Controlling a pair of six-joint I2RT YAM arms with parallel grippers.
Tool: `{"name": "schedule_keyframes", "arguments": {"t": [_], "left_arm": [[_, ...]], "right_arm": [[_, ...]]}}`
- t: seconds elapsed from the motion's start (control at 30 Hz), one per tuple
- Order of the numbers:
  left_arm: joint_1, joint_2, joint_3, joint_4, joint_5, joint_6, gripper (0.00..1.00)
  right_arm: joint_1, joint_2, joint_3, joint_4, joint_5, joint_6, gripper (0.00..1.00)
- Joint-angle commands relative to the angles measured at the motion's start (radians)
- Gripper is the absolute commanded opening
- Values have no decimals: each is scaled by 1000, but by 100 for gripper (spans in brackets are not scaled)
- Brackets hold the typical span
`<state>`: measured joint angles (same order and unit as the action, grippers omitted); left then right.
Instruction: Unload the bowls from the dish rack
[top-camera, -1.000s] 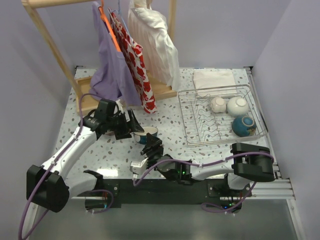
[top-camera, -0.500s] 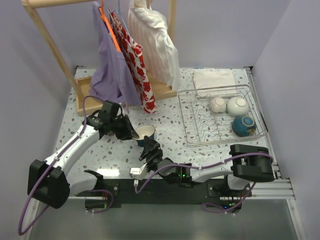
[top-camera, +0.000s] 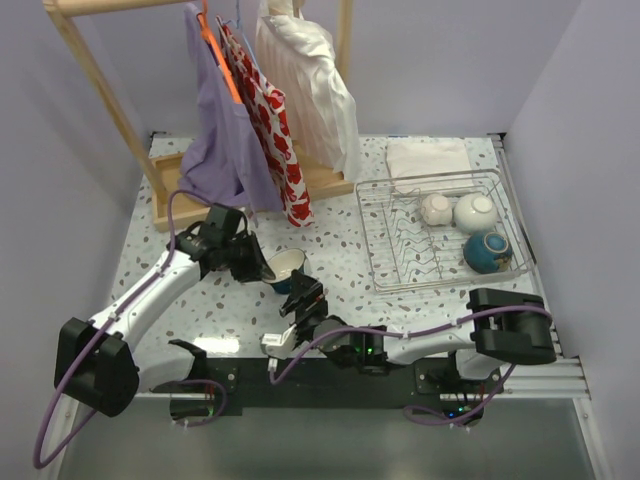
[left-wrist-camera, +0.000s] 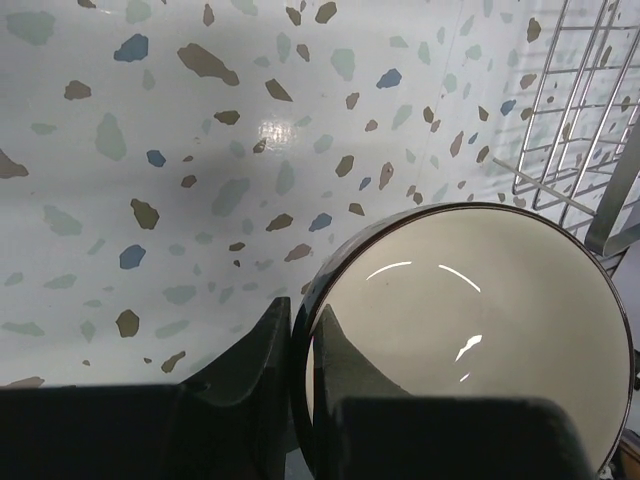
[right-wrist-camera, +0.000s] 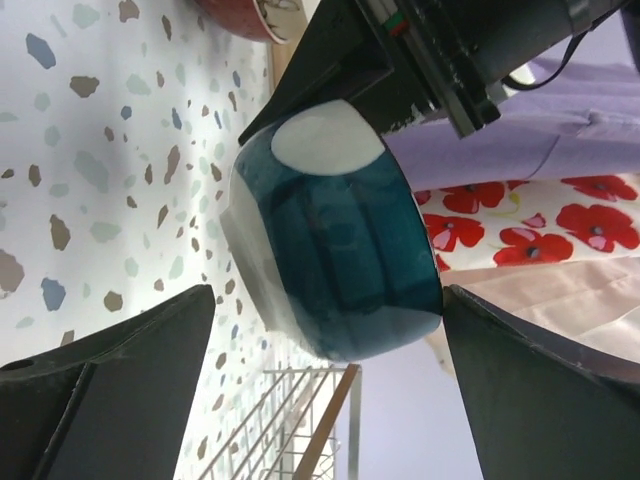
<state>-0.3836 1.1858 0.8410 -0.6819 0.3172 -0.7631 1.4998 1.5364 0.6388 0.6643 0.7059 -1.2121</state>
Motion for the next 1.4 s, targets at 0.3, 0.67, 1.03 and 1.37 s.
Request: {"name": "schedule_keyframes", "arguments": {"t": [0.3,0.67,1.03,1.37], "left_arm": [[8,-54,95,68,-165,19,0],[-29,-57,4,180,-376,27,0],[-126,8,-25,255,-641,30,0],[-172,44,-80,352,-739,33,0]], "right_arm": [[0,-225,91,-556,-26,425,99],[-133,-317,300,-977,-153,822,99],[-473,-369,413,-1105,-374,1075,99],[-722,-421,383,-1146,-519,1267,99]]}}
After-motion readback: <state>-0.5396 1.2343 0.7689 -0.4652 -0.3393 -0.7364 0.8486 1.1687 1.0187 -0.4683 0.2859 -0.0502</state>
